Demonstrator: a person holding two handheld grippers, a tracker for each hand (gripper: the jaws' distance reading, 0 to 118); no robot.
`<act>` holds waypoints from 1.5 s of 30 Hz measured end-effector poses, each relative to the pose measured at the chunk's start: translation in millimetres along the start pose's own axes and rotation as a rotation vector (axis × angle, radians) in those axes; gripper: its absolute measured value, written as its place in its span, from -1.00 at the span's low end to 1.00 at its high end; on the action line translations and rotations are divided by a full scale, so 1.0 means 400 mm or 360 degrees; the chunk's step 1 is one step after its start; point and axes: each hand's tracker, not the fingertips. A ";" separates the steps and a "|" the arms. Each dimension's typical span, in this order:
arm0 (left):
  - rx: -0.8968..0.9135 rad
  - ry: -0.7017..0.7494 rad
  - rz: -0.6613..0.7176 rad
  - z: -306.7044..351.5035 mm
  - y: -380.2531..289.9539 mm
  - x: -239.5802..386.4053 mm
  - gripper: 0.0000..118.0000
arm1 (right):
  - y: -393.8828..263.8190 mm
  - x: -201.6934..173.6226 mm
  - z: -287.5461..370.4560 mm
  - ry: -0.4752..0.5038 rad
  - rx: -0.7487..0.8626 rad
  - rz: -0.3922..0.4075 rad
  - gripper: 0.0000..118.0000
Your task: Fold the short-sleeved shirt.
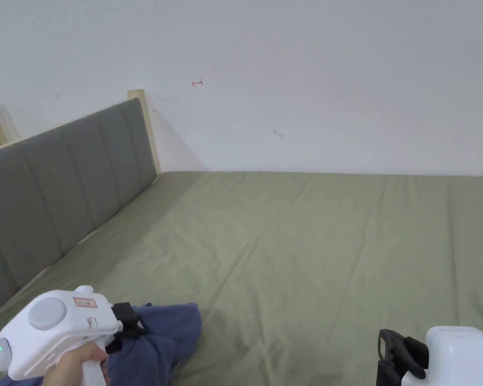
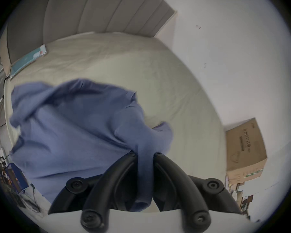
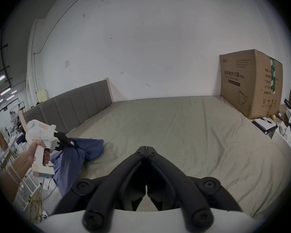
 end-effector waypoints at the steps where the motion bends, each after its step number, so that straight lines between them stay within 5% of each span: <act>1: 0.0024 -0.0041 -0.0074 0.017 0.011 0.039 -0.87 | 0.003 0.012 0.002 -0.0011 0.0004 -0.0029 -1.00; 10: -0.0005 -0.0516 -0.0575 0.055 -0.044 0.545 -0.87 | 0.040 0.124 0.071 -0.0205 0.0114 -0.0120 -1.00; 18: -0.0235 -0.1023 -0.1006 0.031 -0.340 0.981 -0.87 | 0.080 0.281 0.190 -0.0519 0.0280 -0.0246 -1.00; 23: -0.0618 -0.0934 -0.1139 -0.136 -0.664 1.000 -0.87 | 0.062 0.379 0.242 -0.0654 0.0317 -0.0425 -1.00; 29: -0.1091 -0.0510 -0.1282 -0.384 -1.008 0.827 -0.87 | 0.030 0.436 0.271 -0.0757 0.0278 -0.0439 -1.00; 35: -0.0974 -0.0466 -0.1467 -0.400 -1.069 0.772 -0.85 | 0.016 0.449 0.263 -0.0757 0.0248 -0.0470 -1.00; 39: -0.1015 -0.0473 -0.1520 -0.376 -1.041 0.795 -0.58 | 0.013 0.435 0.251 -0.0724 0.0221 -0.0447 -1.00; 42: -0.0973 -0.0574 -0.1425 -0.329 -0.999 0.804 0.57 | 0.020 0.426 0.241 -0.0689 0.0211 -0.0434 -1.00; 43: -0.0948 -0.0581 -0.1405 -0.311 -0.983 0.804 0.81 | 0.023 0.423 0.238 -0.0683 0.0207 -0.0429 -1.00; 45: -0.0837 -0.0615 -0.1367 -0.254 -0.935 0.795 0.89 | 0.027 0.418 0.230 -0.0645 0.0190 -0.0411 -1.00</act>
